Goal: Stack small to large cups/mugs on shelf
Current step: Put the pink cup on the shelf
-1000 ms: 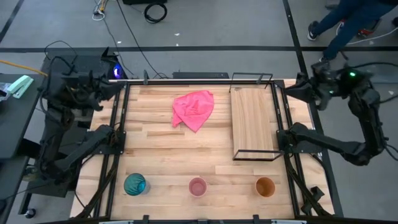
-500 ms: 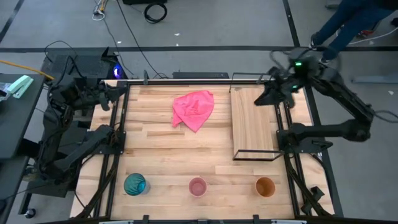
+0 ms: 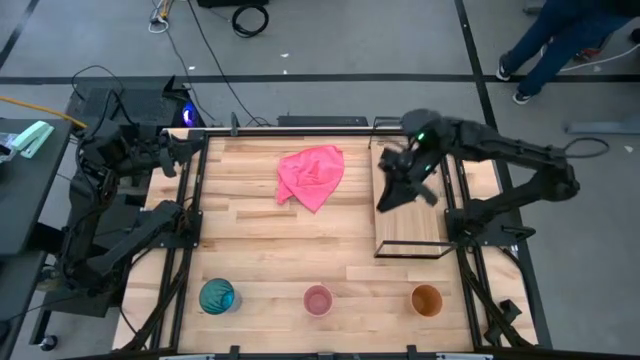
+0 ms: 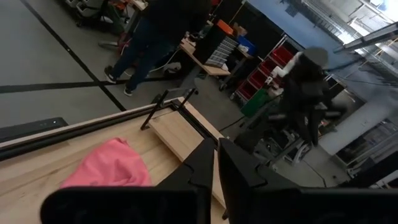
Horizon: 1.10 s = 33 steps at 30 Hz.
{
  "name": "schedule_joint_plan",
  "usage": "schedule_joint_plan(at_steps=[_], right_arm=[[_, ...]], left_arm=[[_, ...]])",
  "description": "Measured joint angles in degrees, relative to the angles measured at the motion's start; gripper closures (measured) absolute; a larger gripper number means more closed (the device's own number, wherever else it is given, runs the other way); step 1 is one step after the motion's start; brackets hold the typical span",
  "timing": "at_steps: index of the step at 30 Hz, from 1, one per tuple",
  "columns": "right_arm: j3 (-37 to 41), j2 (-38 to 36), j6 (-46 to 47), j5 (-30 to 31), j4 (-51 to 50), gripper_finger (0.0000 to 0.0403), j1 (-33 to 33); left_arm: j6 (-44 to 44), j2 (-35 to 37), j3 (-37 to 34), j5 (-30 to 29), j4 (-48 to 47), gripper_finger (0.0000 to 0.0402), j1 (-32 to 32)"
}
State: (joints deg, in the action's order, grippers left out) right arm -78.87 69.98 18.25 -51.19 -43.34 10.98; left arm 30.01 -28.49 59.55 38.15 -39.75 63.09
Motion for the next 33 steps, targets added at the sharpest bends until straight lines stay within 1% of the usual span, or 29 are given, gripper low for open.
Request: schedule_joint_plan(at_steps=[5,9,15,20,23,28,30,33], right_arm=[[0.0,4.5,-0.3,3.4,2.3,0.0343,-6.8],[0.0,8.1,-0.3,4.4,4.4,0.0331,-10.3],[0.0,12.4,-0.4,4.6,4.2,0.031,-12.4],[0.0,12.8,-1.6,5.3,3.6,0.0305,-12.4],[0.0,12.5,-2.5,8.0,3.5,0.0307,-12.4],[0.0,12.6,-3.5,10.7,2.7,0.0309,-12.4],[0.0,12.9,-3.5,11.1,2.8,0.0309,-12.4],[0.0,13.1,-3.5,12.0,2.9,0.0308,-12.4]], left_arm=[[0.4,0.0,0.0,0.0,-0.1,0.0372,0.0],[0.4,0.0,0.0,0.0,-0.3,0.0368,0.0],[-0.6,0.0,0.0,0.0,-5.6,0.0365,-0.5],[0.9,0.0,0.0,0.1,-5.6,0.0367,-4.5],[3.1,-0.1,0.0,0.1,-0.3,0.0372,-7.1],[5.7,-1.8,0.0,-0.1,14.9,0.0378,-10.4],[5.8,-3.6,0.0,-0.3,18.5,0.0378,-12.0],[5.6,-8.0,0.0,-0.5,21.2,0.0379,-15.4]])
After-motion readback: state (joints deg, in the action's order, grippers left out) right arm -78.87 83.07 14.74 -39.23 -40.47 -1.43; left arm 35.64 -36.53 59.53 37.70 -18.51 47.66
